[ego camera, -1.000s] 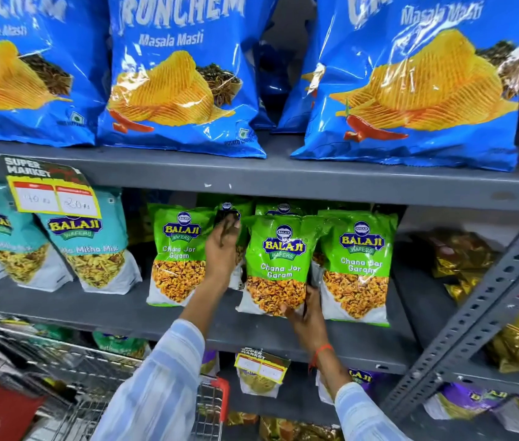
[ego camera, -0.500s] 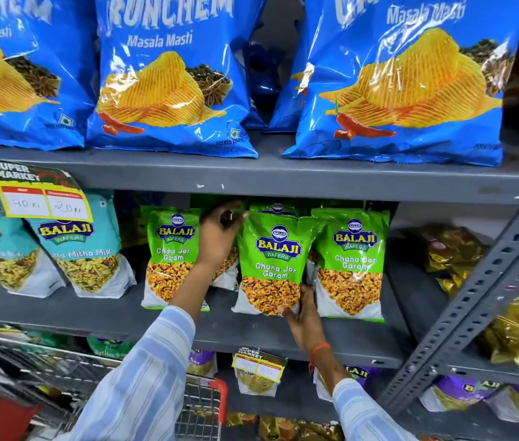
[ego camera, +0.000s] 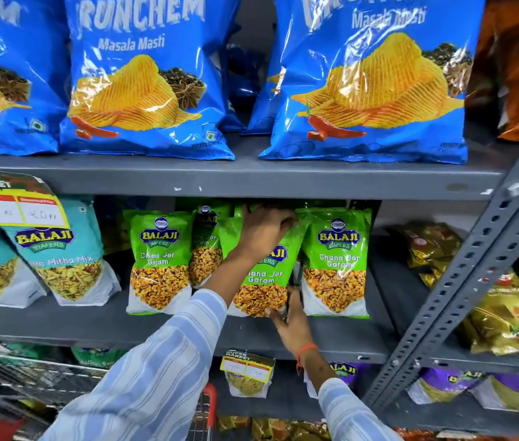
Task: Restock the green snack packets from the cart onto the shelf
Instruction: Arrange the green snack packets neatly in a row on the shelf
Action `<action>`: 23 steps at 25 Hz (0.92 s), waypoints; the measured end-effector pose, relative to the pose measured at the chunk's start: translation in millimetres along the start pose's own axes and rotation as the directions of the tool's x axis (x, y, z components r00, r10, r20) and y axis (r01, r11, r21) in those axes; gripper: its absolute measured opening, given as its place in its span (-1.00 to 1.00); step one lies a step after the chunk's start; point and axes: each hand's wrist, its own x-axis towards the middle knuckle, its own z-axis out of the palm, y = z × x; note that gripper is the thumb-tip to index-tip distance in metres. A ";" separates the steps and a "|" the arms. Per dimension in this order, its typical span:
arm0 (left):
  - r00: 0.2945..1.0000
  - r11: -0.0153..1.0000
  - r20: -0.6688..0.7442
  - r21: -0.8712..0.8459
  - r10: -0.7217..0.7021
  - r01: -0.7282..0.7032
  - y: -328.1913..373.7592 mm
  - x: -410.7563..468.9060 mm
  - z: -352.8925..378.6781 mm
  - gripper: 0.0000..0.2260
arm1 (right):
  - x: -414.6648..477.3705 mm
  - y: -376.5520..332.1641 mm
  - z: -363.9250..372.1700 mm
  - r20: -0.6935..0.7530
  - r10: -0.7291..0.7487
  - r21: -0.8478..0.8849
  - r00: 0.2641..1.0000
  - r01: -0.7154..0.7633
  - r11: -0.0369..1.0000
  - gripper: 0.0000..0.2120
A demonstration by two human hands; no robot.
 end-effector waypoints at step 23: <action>0.873 0.653 0.246 -0.587 -0.421 0.480 -91.3 -128.0 79.6 -0.47 | 9.0 -14.0 13.4 -0.010 0.062 -0.004 0.998 -0.062 0.998 -0.44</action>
